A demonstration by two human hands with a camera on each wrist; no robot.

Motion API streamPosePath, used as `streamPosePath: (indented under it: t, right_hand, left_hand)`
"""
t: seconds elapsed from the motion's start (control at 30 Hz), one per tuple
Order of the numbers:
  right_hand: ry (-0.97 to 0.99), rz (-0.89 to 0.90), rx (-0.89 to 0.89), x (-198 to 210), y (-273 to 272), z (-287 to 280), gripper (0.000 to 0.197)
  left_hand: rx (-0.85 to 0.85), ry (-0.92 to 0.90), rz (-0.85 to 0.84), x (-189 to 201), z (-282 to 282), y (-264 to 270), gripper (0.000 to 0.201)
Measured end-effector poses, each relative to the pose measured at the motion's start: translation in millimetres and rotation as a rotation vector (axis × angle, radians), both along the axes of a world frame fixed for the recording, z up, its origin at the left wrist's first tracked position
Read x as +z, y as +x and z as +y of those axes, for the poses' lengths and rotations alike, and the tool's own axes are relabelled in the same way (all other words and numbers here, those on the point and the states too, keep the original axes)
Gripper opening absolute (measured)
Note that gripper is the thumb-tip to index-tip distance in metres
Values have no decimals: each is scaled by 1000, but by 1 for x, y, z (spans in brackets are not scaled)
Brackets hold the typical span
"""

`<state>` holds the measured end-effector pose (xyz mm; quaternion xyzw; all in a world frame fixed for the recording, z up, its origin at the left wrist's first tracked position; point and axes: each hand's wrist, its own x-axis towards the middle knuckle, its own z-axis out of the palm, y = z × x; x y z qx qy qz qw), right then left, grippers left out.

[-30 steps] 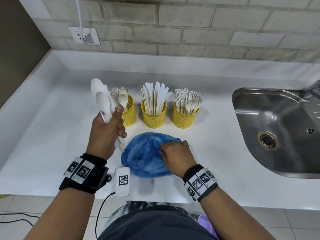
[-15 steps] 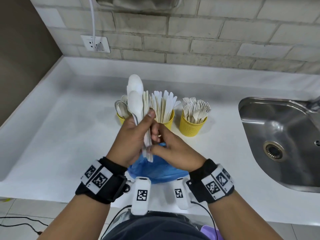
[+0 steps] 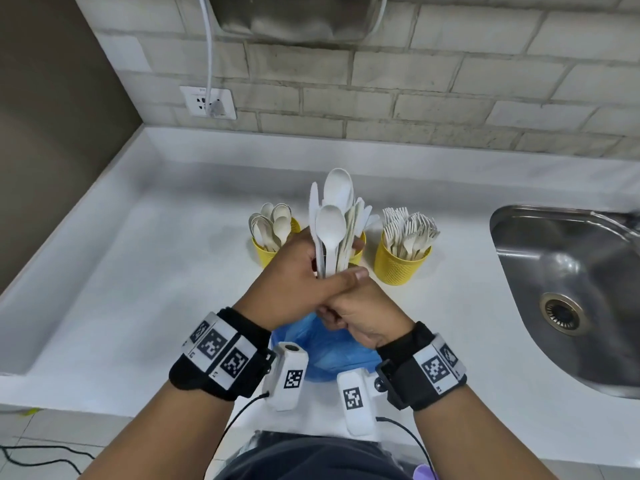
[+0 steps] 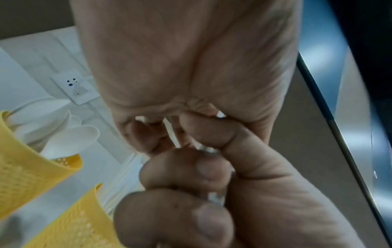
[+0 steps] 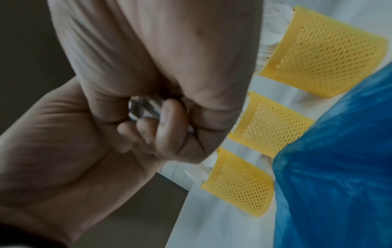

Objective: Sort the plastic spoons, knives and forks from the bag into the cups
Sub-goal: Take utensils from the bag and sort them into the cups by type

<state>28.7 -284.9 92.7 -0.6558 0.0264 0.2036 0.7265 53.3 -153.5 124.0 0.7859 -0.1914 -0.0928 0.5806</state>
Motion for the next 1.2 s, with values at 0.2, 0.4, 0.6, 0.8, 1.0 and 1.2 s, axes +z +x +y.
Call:
streamPosePath:
  t: [0.2, 0.4, 0.6, 0.8, 1.0, 1.2]
  right_hand:
    - [-66, -105, -41, 6, 3, 6, 18]
    - [-49, -106, -88, 5, 4, 10, 14]
    - [-86, -147, -162, -2, 11, 24, 23]
    - [-45, -157, -135, -7, 14, 32, 32]
    - [58, -57, -37, -3, 15, 32, 9]
    - [-34, -103, -100, -6, 21, 40, 35]
  left_hand:
    - [8, -198, 168, 3, 3, -1, 20]
    - [-122, -232, 298, 1, 16, 8, 33]
    - [-110, -194, 225, -9, 18, 11, 29]
    - [-49, -225, 184, -11, 25, 15, 26]
    - [40, -323, 296, -14, 34, 18, 25]
    - [-1, -397, 322, -25, 29, 25, 24]
